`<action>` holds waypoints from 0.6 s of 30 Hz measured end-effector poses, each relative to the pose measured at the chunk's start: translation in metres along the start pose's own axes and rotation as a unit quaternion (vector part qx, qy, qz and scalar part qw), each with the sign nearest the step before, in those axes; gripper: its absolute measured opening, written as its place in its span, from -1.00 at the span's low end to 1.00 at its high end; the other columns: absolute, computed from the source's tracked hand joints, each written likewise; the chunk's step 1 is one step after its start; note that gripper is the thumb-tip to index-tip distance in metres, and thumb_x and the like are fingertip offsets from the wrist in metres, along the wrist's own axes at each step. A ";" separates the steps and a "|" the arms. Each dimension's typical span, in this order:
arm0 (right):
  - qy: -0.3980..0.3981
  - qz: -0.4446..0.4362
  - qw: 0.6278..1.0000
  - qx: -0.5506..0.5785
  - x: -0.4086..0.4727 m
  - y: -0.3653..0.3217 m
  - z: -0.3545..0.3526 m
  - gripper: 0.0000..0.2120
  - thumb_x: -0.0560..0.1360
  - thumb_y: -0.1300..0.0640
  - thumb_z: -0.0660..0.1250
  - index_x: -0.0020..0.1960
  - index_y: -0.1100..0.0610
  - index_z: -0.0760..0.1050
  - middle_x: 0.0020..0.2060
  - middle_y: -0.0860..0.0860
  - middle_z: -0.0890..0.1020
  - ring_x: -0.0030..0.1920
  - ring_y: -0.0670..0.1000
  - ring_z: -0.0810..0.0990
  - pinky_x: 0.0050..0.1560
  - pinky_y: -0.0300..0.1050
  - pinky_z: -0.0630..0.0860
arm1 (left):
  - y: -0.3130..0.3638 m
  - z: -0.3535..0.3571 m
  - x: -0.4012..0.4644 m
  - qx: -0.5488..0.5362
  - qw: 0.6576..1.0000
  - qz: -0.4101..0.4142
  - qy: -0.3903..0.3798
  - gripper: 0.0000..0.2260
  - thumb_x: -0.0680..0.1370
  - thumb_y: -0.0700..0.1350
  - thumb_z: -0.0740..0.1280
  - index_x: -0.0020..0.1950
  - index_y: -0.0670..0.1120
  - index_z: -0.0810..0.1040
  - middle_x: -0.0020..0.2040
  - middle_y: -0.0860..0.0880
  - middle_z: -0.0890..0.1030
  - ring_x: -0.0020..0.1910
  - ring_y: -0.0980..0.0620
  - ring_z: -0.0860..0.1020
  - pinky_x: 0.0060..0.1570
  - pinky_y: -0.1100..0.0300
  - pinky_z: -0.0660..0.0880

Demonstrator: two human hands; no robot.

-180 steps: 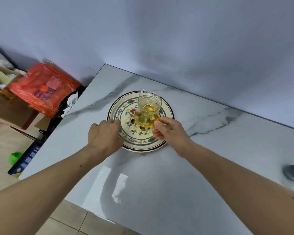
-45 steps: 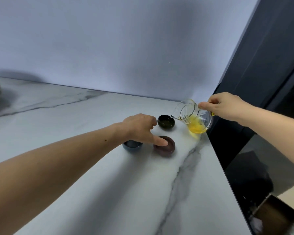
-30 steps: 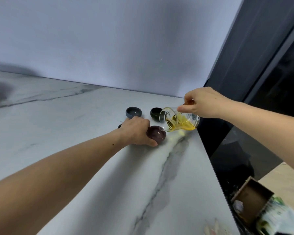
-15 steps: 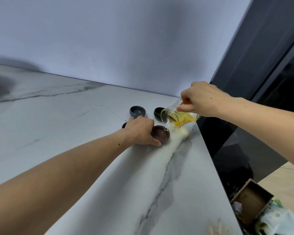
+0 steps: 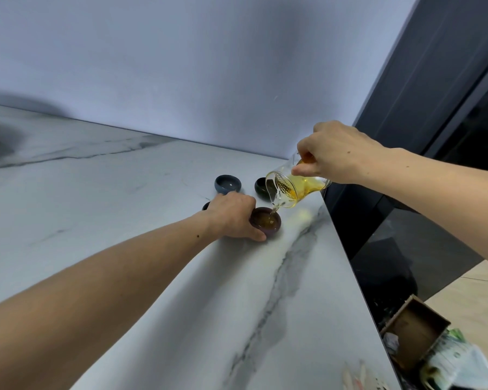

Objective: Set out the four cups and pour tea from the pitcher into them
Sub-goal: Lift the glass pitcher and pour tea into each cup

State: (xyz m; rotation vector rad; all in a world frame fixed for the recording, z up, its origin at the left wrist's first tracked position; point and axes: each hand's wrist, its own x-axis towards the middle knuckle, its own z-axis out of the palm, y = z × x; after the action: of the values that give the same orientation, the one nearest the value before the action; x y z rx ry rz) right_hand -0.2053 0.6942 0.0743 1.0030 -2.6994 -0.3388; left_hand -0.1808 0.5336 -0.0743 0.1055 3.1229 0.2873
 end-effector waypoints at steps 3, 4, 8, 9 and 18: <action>0.004 -0.005 1.000 -0.007 0.001 -0.001 0.000 -0.66 0.49 -0.14 0.31 -0.02 0.15 0.58 -0.16 0.09 0.44 -0.14 0.10 0.43 -0.23 -0.08 0.33 | 0.000 0.000 -0.001 -0.001 1.000 0.001 -0.001 -0.44 0.35 0.32 0.42 0.09 -0.09 0.53 0.02 -0.08 0.61 0.03 -0.10 0.54 -0.16 0.09 0.39; 0.005 -0.006 1.000 -0.009 0.001 -0.001 0.001 -0.66 0.49 -0.14 0.31 -0.02 0.15 0.58 -0.16 0.10 0.45 -0.14 0.09 0.43 -0.23 -0.07 0.34 | -0.001 0.000 -0.001 -0.001 1.000 0.001 -0.001 -0.44 0.35 0.32 0.42 0.09 -0.09 0.53 0.02 -0.08 0.61 0.03 -0.10 0.54 -0.16 0.09 0.39; 0.001 -0.006 1.000 -0.004 0.001 0.000 0.003 -0.63 0.48 -0.17 0.30 -0.02 0.15 0.57 -0.16 0.09 0.44 -0.13 0.09 0.42 -0.20 -0.05 0.38 | -0.001 0.000 0.000 0.002 1.000 0.001 0.000 -0.44 0.35 0.32 0.42 0.11 -0.10 0.53 0.02 -0.07 0.62 0.04 -0.10 0.54 -0.16 0.09 0.39; -0.003 -0.003 1.000 0.000 0.000 0.001 0.005 -0.63 0.48 -0.18 0.30 -0.02 0.14 0.56 -0.16 0.08 0.43 -0.13 0.09 0.42 -0.19 -0.05 0.38 | -0.001 0.000 0.000 0.002 1.000 0.001 0.000 -0.44 0.35 0.31 0.42 0.11 -0.09 0.53 0.02 -0.07 0.62 0.04 -0.11 0.54 -0.16 0.09 0.40; -0.044 0.078 0.988 0.128 -0.016 0.027 0.038 -0.61 0.48 -0.18 0.31 -0.33 0.10 0.42 -0.38 0.05 0.51 -0.27 0.07 0.46 -0.32 -0.06 0.35 | -0.002 -0.001 -0.001 0.002 1.000 0.004 -0.005 -0.46 0.36 0.29 0.43 0.12 -0.10 0.54 0.02 -0.06 0.63 0.06 -0.10 0.55 -0.10 0.06 0.46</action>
State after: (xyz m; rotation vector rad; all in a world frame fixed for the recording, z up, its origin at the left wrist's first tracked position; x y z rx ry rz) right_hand -0.2216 0.7297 0.0438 0.8489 -2.9331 -0.0054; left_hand -0.1802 0.5314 -0.0736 0.1191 3.1138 0.2794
